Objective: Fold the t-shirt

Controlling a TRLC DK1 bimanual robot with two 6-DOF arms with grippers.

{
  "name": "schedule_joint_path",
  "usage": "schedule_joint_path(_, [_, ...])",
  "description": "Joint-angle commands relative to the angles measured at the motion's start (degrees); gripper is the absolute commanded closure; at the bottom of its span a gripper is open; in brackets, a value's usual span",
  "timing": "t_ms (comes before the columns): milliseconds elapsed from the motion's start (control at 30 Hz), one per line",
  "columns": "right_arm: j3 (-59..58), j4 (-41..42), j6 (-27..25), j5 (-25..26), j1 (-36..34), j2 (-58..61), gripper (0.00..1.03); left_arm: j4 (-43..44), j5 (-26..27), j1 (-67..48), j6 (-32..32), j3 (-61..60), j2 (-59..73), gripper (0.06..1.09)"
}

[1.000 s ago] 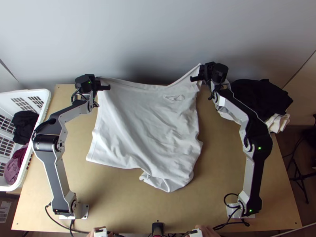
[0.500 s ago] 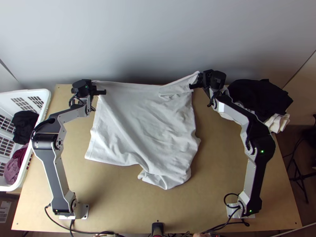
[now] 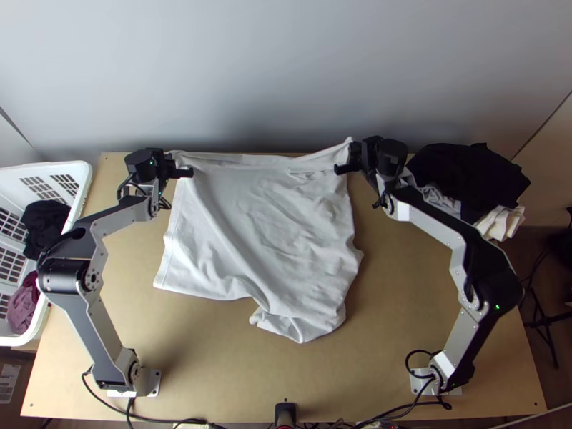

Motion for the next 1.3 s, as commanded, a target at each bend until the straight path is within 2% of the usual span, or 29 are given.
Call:
schedule_joint_path(0, [-9.1,-0.4,0.6,-0.2,2.1,-9.2,1.00,-2.0,2.6,0.8,-0.3,-4.0,-4.9,1.05])
schedule_joint_path(233, [-13.6,-0.6,0.5,-0.1,2.9,-12.3,1.00,-4.0,2.7,1.4,0.2,-3.0,-3.3,1.05])
schedule_joint_path(433, [-13.2,-0.9,-0.5,-0.1,2.8,-8.4,0.98,-9.8,3.3,1.6,0.2,-0.8,-0.5,1.04])
schedule_joint_path(467, [-12.7,-2.2,-0.6,-0.2,2.8,-7.6,0.88,-11.1,3.9,1.6,0.0,-1.3,-1.2,0.98])
schedule_joint_path(500, [-12.7,-3.5,-0.2,-0.2,2.8,-7.4,0.72,-12.9,5.5,1.6,-0.4,-1.5,-1.9,0.88])
schedule_joint_path(567, [-12.3,-7.8,1.0,-0.3,2.8,-7.4,0.22,-18.2,9.5,1.7,-0.7,-2.7,-4.4,0.49])
schedule_joint_path(600, [-11.5,-11.6,1.5,-0.5,2.8,-7.4,0.06,-20.6,11.9,2.1,-1.0,-3.8,-6.2,0.28])
schedule_joint_path(633, [-10.9,-14.9,2.3,-0.6,2.8,-7.6,0.03,-23.4,14.6,2.6,-1.5,-4.7,-8.5,0.14])
schedule_joint_path(667, [-11.0,-16.7,2.7,-0.6,2.7,-8.3,0.03,-26.7,17.1,3.3,-1.9,-5.8,-10.9,0.12])
schedule_joint_path(800, [-13.2,-19.0,2.8,-1.9,1.3,-13.2,0.03,-35.3,25.2,7.5,-2.7,-11.4,-21.6,0.11])
schedule_joint_path(933, [-14.2,-23.0,4.6,-2.6,0.7,-18.6,0.03,-46.9,29.9,12.0,2.4,-15.1,-30.0,0.11])
schedule_joint_path(1133, [-16.1,-31.7,4.8,-5.0,1.8,-27.4,0.03,-63.4,30.9,14.8,14.7,-18.2,-35.9,0.11])
schedule_joint_path(1267, [-16.4,-37.8,4.8,-6.5,3.9,-31.6,0.03,-71.5,31.0,14.0,19.6,-18.8,-36.2,0.11])
